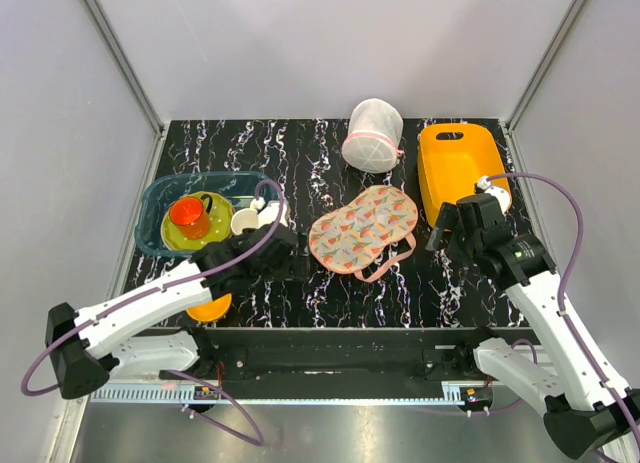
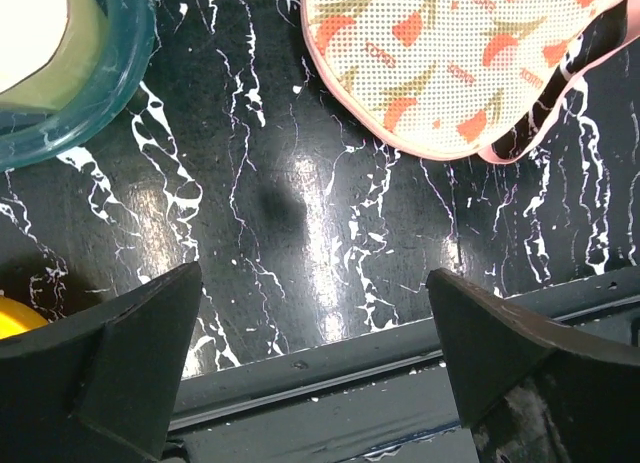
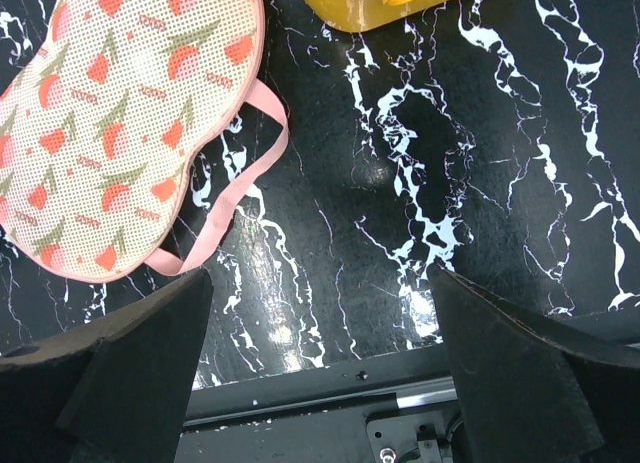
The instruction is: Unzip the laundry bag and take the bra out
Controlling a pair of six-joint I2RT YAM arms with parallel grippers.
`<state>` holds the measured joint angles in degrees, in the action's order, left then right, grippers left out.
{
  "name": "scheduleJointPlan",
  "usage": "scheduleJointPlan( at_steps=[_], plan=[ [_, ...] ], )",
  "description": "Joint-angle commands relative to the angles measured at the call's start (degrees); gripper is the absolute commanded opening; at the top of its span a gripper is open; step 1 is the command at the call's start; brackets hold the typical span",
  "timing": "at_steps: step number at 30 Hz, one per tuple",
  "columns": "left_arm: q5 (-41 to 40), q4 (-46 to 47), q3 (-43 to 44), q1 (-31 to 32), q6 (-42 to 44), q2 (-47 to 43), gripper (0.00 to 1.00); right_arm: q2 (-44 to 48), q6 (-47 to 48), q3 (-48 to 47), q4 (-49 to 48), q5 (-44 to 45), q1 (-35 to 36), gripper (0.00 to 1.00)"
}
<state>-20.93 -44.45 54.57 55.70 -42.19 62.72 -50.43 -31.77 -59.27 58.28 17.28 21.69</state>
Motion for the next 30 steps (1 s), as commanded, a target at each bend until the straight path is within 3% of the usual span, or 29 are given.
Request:
scheduleJointPlan(
  at_steps=[1, 5, 9, 16, 20, 26, 30],
  plan=[
    [-3.8, 5.3, -4.1, 0.2, -5.2, -6.6, 0.99, 0.9, -0.7, 1.3, -3.6, -0.6, 0.3, 1.0],
    [-2.7, 11.1, -9.6, 0.2, -6.8, -10.2, 0.99, 0.0, -1.0, 2.0, -4.6, -2.2, 0.3, 1.0],
    [-4.4, 11.1, -9.1, 0.2, -7.2, -9.2, 0.99, -2.2, -1.5, 0.8, -4.0, -1.1, 0.2, 1.0],
    [4.2, 13.0, -6.0, 0.1, -8.4, 1.9, 0.99, -4.0, -2.9, -0.6, -3.2, 0.3, 0.3, 1.0],
    [6.1, 19.8, -7.5, -0.3, -11.5, 6.6, 0.99, -3.4, -1.3, -1.8, -2.5, -0.8, 0.3, 1.0],
    [17.3, 31.9, -9.9, -7.0, -14.1, 13.3, 0.99, -1.2, -0.9, -0.5, -6.3, -5.3, 0.3, 1.0],
    [23.4, 40.5, -9.3, -11.0, -11.6, 20.8, 0.99, -1.7, -2.5, 0.9, -7.7, -7.0, 0.2, 1.0]
  ],
)
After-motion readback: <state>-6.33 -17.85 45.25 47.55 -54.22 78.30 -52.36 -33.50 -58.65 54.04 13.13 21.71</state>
